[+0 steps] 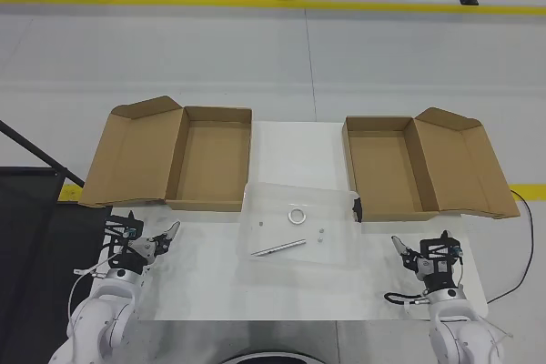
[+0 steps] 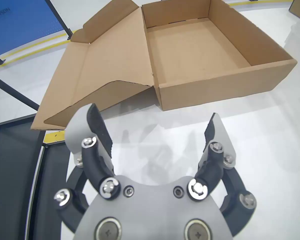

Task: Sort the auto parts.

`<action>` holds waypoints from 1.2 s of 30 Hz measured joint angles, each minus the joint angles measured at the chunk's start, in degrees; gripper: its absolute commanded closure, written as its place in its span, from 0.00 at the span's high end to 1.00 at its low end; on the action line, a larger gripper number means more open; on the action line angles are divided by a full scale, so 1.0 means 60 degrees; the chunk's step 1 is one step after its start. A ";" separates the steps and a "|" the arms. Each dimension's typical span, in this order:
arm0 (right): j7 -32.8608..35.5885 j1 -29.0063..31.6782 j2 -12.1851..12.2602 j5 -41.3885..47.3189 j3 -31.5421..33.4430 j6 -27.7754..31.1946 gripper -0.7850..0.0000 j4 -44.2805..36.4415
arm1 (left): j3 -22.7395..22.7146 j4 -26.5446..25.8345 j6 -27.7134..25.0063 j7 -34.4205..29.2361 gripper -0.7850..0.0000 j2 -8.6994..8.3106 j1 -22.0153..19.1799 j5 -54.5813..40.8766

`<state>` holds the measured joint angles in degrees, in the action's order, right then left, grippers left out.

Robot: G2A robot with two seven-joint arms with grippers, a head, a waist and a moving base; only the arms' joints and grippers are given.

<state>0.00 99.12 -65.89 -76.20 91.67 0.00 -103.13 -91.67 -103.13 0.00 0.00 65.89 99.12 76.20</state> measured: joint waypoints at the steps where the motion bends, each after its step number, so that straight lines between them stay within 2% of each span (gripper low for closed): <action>1: 0.0000 0.0000 0.0000 0.0000 0.0000 0.0000 1.00 0.0000 | 0.0000 0.0000 0.0000 0.0000 1.00 0.0000 0.0000 0.0000; 22: 0.0000 -0.0001 0.0000 -0.0001 0.0001 0.0000 1.00 -0.0001 | 0.0000 0.0000 0.0000 0.0000 1.00 0.0000 0.0000 0.0000; 27: -0.0286 0.0035 0.0028 -0.0667 0.0232 0.0026 1.00 -0.0657 | 0.0000 0.0000 0.0000 0.0000 1.00 0.0000 0.0000 0.0000; 31: 0.0275 0.0110 0.0101 -0.0364 0.0539 0.1224 1.00 -0.1548 | 0.0000 0.0000 0.0000 0.0000 1.00 0.0000 0.0000 0.0000; 36: 0.2129 -0.0102 0.0232 0.1027 0.0928 0.3494 1.00 -0.2488 | 0.0000 0.0000 0.0000 0.0000 1.00 0.0000 0.0000 0.0000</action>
<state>12.78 98.51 -64.50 -70.04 97.24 20.97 -118.06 -91.67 -103.13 0.00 0.00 65.89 99.12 76.20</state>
